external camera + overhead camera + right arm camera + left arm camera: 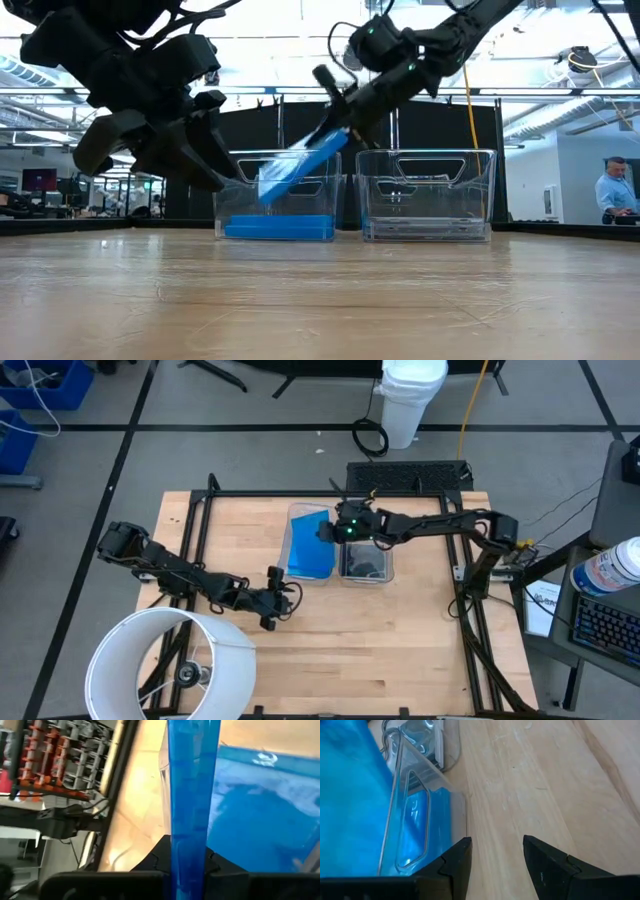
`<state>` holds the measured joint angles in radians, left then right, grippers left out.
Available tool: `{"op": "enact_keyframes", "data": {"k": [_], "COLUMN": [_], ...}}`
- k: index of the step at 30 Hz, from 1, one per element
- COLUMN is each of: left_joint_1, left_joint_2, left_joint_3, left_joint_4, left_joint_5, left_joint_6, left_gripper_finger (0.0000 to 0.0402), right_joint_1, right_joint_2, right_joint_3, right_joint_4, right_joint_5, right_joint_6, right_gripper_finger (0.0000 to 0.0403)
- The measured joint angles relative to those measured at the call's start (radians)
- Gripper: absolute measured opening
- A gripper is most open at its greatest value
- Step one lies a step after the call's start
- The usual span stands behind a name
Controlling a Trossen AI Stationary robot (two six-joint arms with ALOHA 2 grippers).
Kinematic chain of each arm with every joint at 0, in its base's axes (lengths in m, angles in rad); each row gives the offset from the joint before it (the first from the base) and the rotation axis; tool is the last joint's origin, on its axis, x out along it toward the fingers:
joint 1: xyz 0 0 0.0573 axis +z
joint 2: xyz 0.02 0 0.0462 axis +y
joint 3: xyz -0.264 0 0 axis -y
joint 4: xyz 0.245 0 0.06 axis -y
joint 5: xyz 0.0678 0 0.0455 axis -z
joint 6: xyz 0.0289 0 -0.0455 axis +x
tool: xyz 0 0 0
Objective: Pick & place jewel cases by type
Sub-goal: Put the blue CD case into the left transparent bin
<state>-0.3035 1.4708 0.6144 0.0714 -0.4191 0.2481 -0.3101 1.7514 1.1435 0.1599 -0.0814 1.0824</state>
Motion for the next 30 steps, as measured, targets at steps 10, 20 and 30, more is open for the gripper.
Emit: {"op": "enact_keyframes", "data": {"k": [10, 20, 30], "left_joint_1": [0.0, -0.013, -0.013], "left_joint_2": [0.0, 0.0, 0.0], "left_joint_3": [0.0, 0.0, 0.0], "left_joint_4": [-0.002, 0.0, 0.011], "left_joint_5": [0.008, 0.011, 0.029], "left_joint_6": [-0.022, -0.019, -0.026], "left_gripper_finger": [0.0182, 0.0182, 0.0182], "right_joint_1": [0.011, 0.032, 0.036], "right_joint_2": [0.084, 0.074, 0.075], "right_joint_3": [0.0, -0.001, -0.001], "right_joint_4": [0.076, 0.11, 0.1], "right_joint_5": [-0.01, -0.053, -0.054], "right_joint_6": [-0.037, -0.159, -0.185], "right_gripper_finger": [0.0029, 0.0086, 0.0189]}}
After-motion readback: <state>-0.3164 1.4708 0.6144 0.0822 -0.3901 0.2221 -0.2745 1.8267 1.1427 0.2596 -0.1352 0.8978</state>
